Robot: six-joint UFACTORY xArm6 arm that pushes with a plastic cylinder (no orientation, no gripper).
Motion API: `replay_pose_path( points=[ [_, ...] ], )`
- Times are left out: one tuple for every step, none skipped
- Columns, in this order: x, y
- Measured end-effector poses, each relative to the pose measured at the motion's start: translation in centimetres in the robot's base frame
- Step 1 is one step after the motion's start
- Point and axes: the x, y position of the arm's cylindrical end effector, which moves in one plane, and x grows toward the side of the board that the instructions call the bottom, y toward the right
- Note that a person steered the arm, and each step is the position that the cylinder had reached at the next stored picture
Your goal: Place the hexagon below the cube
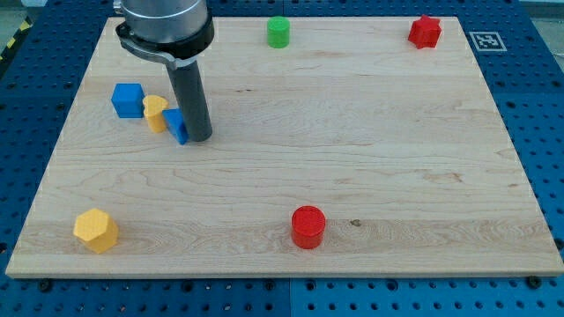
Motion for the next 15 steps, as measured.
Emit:
replay_pose_path(
  points=[
    [5.5, 3.7],
    [13.0, 5.8],
    [17.4, 6.3],
    [17.5, 6.1],
    [17.5, 5.5],
    [17.5, 3.1],
    [17.5, 0.2],
    [17.5, -3.0],
    [17.5, -7.8],
    [17.5, -8.7],
    [17.3, -8.8],
    [16.5, -9.4],
    [14.4, -9.4],
    [12.5, -9.7],
    [11.3, -10.7]
  ],
)
